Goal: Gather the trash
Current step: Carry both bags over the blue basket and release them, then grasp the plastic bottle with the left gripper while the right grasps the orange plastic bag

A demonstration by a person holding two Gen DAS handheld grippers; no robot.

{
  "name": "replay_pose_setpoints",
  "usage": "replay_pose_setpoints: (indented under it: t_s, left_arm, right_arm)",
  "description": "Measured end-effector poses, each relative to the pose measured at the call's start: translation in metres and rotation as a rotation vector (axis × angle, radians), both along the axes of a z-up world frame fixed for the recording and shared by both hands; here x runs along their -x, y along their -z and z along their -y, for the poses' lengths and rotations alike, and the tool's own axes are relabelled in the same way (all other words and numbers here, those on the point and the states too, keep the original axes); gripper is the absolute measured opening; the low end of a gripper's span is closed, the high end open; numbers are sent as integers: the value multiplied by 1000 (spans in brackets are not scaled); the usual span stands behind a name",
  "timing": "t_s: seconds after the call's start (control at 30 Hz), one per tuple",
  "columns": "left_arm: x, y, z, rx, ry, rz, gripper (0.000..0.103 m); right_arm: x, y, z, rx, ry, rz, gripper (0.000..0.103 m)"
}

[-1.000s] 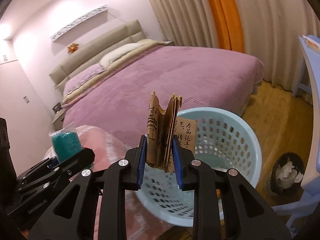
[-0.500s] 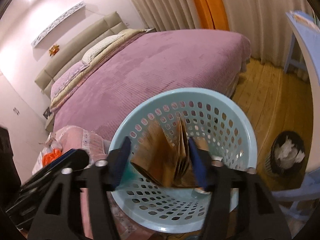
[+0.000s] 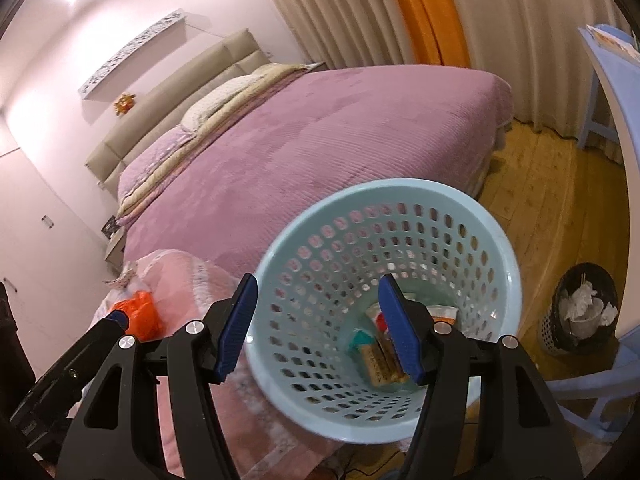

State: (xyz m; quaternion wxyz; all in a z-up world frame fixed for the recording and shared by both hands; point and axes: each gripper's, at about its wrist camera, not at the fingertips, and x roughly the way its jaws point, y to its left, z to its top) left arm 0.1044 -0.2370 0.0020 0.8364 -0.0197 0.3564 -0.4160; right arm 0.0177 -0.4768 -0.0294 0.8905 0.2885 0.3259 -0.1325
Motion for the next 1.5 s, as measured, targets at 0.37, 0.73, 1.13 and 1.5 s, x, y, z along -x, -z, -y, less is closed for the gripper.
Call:
replay_pose_setpoints:
  t_s: [0.37, 0.73, 1.13, 1.5]
  left_arm:
    - [19, -42, -86, 56, -135, 108, 76]
    - [12, -44, -208, 9, -434, 129, 76]
    - [-13, 6, -302, -89, -601, 22, 76]
    - [-30, 34, -301, -134, -534, -28, 74]
  right_arm:
    - [-6, -44, -75, 103, -159, 80, 59]
    - [-53, -53, -156, 194, -327, 86, 59]
    - [-126, -31, -214, 338, -478, 50, 60]
    - [-178, 6, -227, 355, -571, -38, 60]
